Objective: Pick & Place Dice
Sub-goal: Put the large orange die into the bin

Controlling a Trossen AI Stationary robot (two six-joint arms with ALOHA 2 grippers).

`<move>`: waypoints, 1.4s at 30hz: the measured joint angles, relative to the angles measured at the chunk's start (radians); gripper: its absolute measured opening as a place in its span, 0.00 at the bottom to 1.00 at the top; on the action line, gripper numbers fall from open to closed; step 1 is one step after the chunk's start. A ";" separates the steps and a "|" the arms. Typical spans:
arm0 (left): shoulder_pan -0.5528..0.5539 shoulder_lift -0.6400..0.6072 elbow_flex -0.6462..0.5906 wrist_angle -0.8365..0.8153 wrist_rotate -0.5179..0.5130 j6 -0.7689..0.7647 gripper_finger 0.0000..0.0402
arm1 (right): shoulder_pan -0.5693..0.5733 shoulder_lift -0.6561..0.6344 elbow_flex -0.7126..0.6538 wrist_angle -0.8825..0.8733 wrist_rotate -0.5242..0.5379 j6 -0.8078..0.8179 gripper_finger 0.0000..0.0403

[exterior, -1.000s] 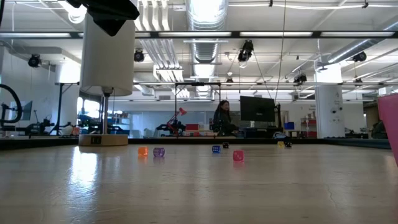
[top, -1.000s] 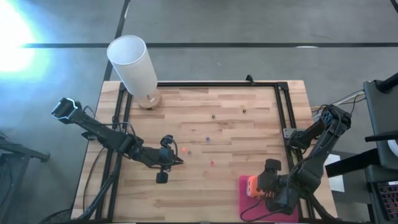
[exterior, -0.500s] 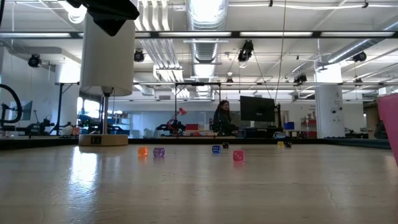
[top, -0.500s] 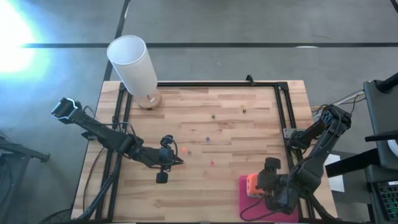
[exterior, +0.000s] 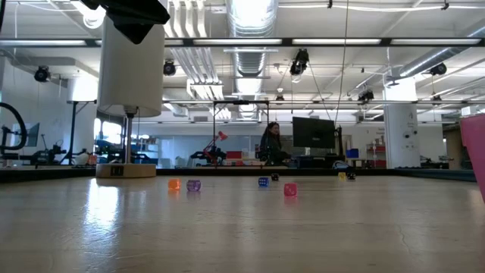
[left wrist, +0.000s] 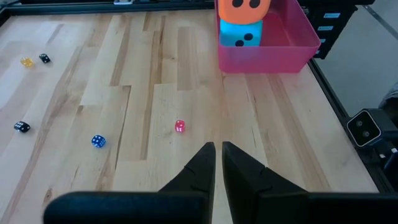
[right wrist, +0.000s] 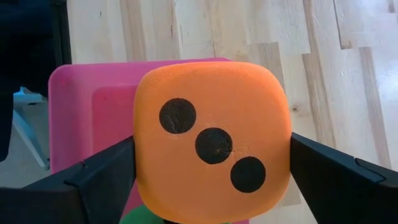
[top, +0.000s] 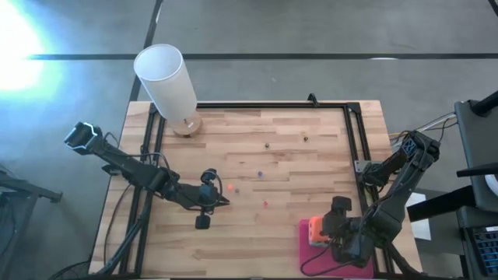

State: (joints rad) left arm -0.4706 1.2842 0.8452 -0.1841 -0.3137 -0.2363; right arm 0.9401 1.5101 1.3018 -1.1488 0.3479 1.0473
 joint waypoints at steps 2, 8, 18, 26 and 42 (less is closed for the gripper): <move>0.000 0.000 0.000 0.000 0.000 0.000 0.09 | 0.000 0.000 0.000 0.000 0.001 0.000 0.96; 0.000 0.000 0.000 0.000 0.000 0.000 0.09 | 0.000 0.000 0.000 0.001 0.003 0.000 0.97; 0.000 0.000 0.000 0.000 0.000 0.000 0.09 | 0.000 0.000 0.000 0.003 -0.033 -0.002 0.97; 0.000 0.000 0.000 0.000 0.000 0.000 0.09 | 0.000 0.000 0.000 0.008 -0.035 0.028 0.97; 0.000 0.000 0.000 0.002 0.000 0.000 0.09 | 0.000 0.000 0.000 0.015 -0.034 -0.001 0.97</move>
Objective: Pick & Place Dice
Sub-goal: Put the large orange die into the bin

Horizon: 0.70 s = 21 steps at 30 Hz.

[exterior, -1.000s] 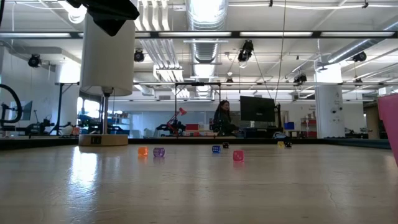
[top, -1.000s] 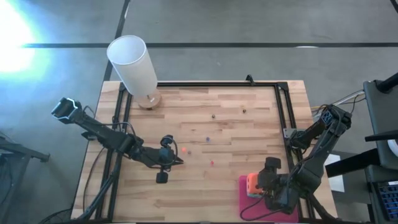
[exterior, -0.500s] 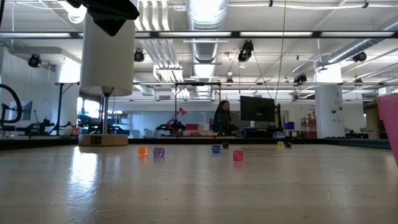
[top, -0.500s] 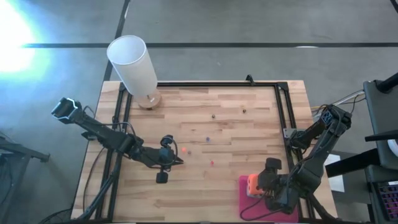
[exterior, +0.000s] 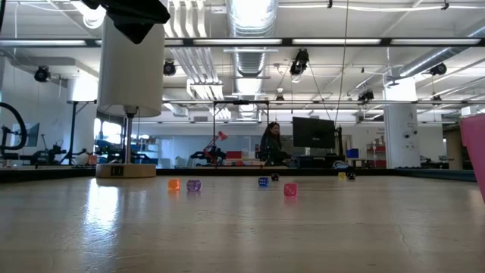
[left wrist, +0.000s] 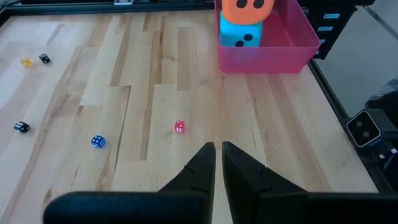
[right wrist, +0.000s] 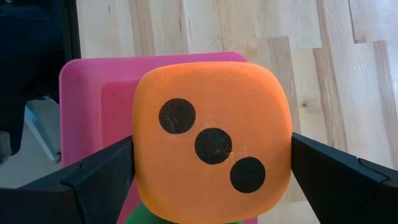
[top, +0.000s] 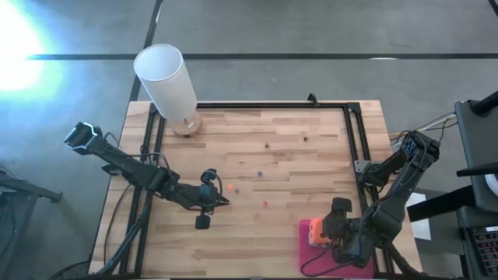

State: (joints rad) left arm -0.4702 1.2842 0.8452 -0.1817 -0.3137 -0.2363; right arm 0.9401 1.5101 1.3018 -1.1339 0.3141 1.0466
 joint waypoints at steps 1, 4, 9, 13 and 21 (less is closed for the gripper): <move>0.000 0.000 0.000 0.002 0.000 0.000 0.09 | 0.000 0.000 0.000 0.000 0.000 0.000 0.97; 0.001 0.000 0.000 0.021 0.000 0.001 0.09 | 0.000 0.000 0.000 0.002 0.000 -0.002 0.97; 0.002 0.000 0.003 0.096 0.000 -0.021 0.09 | 0.000 0.000 0.000 0.005 0.002 -0.007 0.97; 0.000 0.000 0.005 0.100 0.000 -0.023 0.09 | 0.000 0.000 0.000 0.014 0.002 -0.007 0.97; 0.000 0.000 0.008 0.100 0.000 -0.026 0.09 | 0.000 0.000 0.000 0.017 0.002 -0.007 0.97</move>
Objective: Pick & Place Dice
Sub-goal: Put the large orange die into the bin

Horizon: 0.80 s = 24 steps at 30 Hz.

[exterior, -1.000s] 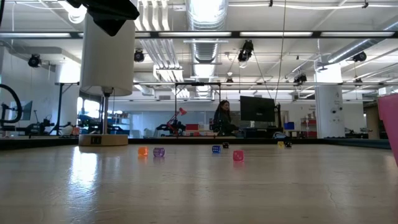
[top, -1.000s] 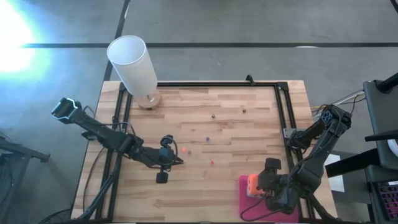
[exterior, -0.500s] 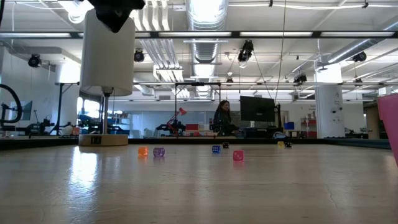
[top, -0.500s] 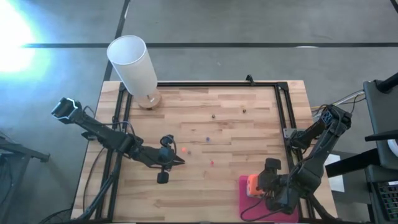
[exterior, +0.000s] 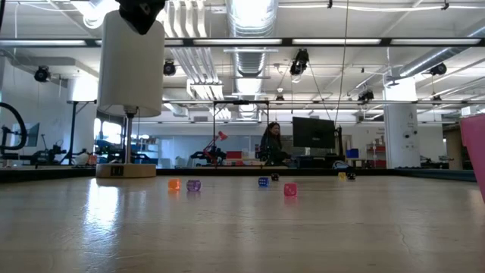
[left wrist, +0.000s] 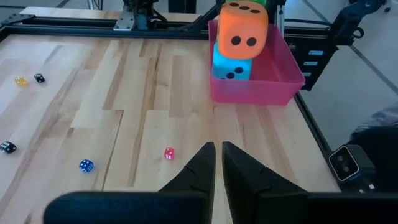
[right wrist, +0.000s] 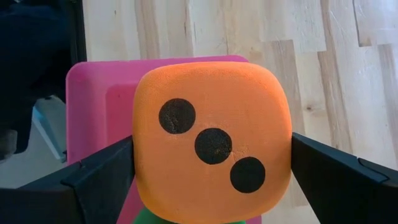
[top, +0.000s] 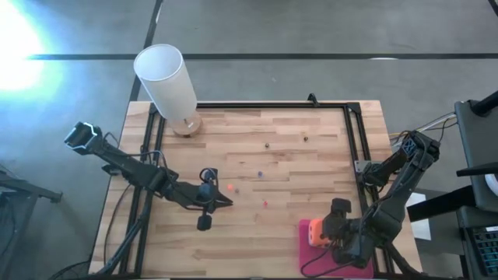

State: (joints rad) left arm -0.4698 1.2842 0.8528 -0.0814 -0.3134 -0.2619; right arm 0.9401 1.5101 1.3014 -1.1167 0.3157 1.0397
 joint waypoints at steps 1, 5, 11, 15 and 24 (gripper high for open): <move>0.000 0.000 0.000 0.000 0.000 0.000 0.09 | 0.000 0.000 0.000 0.003 0.000 0.003 0.97; 0.000 0.000 0.000 0.000 0.000 0.000 0.09 | 0.000 0.000 0.000 0.012 0.001 0.015 0.97; -0.001 0.000 0.000 0.000 0.000 0.000 0.09 | 0.000 0.000 0.000 0.016 0.001 -0.008 0.97; -0.001 0.000 -0.001 0.000 0.000 0.000 0.09 | 0.000 0.000 0.000 0.044 0.001 -0.049 0.95; -0.001 0.000 -0.002 0.000 0.000 0.000 0.09 | 0.000 0.000 0.000 0.058 -0.002 -0.072 0.86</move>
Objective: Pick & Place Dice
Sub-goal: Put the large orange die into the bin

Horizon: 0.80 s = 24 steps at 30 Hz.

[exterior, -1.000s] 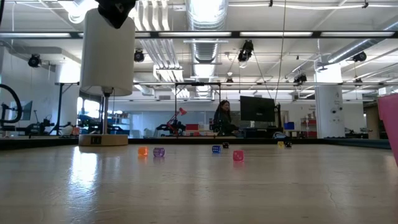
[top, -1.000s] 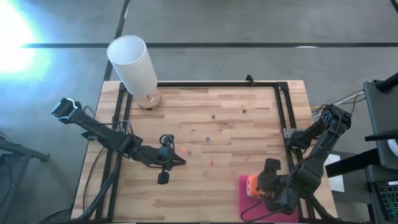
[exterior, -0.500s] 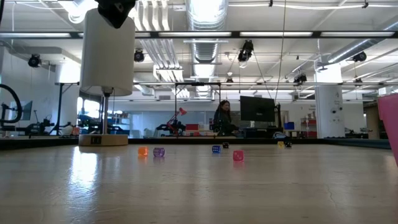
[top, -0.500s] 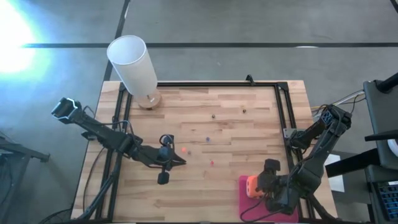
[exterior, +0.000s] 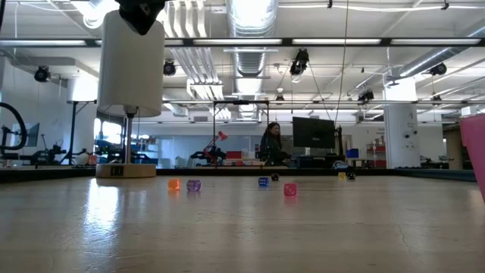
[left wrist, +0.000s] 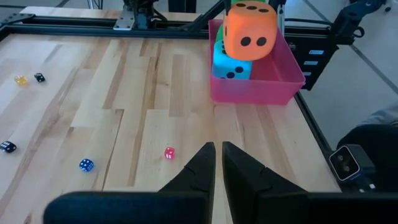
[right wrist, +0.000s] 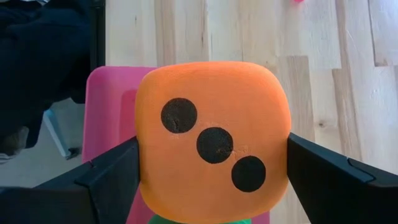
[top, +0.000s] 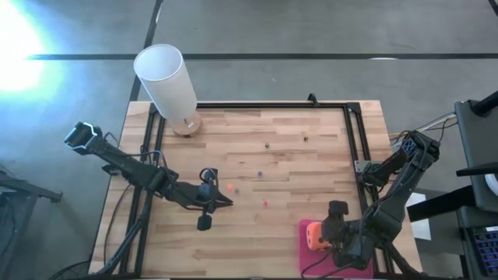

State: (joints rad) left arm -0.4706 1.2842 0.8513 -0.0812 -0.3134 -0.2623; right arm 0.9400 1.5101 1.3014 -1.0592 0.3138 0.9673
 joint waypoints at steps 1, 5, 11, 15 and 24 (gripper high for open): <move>0.000 0.000 0.000 0.000 0.000 0.000 0.09 | 0.000 0.000 0.000 0.000 0.000 0.001 0.86; 0.000 0.000 -0.001 0.000 0.000 0.000 0.09 | 0.000 0.000 0.000 0.000 -0.004 0.001 0.91; 0.000 0.000 -0.001 0.000 0.000 0.000 0.09 | 0.000 0.000 0.000 0.000 -0.009 -0.002 0.94; 0.000 0.000 -0.002 0.000 0.000 0.000 0.09 | 0.000 0.000 0.000 0.000 -0.009 0.001 0.94; 0.000 0.000 -0.006 -0.025 0.000 -0.003 0.09 | 0.000 -0.001 0.000 0.000 -0.009 0.001 0.95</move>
State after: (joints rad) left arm -0.4706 1.2846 0.8448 -0.1062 -0.3134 -0.2653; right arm 0.9401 1.5093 1.3014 -1.0596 0.3050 0.9684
